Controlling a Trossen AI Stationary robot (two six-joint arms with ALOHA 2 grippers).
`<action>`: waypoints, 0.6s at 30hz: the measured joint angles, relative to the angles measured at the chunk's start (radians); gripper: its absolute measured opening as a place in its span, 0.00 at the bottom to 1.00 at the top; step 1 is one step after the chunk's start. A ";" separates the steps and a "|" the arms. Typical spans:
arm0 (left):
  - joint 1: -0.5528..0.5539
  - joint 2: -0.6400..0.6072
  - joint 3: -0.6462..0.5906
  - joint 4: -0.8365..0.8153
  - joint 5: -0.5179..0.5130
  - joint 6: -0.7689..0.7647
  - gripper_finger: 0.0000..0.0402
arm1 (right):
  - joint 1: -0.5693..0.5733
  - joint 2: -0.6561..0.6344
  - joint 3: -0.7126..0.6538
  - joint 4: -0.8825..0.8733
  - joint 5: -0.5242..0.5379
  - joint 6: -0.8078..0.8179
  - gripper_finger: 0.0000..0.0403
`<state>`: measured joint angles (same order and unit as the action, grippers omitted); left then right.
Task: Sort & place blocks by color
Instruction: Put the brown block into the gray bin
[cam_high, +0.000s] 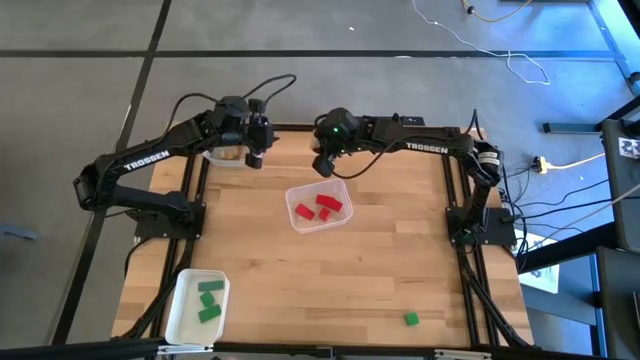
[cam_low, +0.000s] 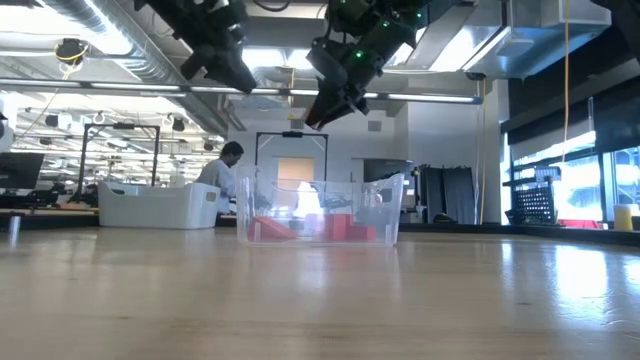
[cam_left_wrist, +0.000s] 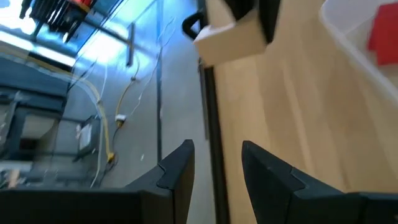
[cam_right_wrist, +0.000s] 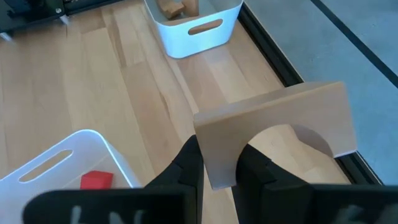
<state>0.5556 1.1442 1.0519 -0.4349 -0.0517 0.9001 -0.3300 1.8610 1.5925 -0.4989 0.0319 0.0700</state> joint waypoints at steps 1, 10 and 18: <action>0.000 0.000 0.000 0.000 -0.019 -0.001 0.31 | 0.000 0.000 0.000 -0.003 0.000 0.000 0.12; 0.000 0.000 0.000 0.000 -0.090 0.144 0.31 | -0.001 0.000 0.000 -0.005 0.001 -0.027 0.12; 0.000 0.000 0.000 0.000 -0.098 0.260 0.34 | -0.010 0.000 0.000 -0.001 0.002 -0.026 0.12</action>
<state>0.5560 1.1442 1.0519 -0.4351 -0.1499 1.1600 -0.3398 1.8610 1.5925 -0.5000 0.0334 0.0437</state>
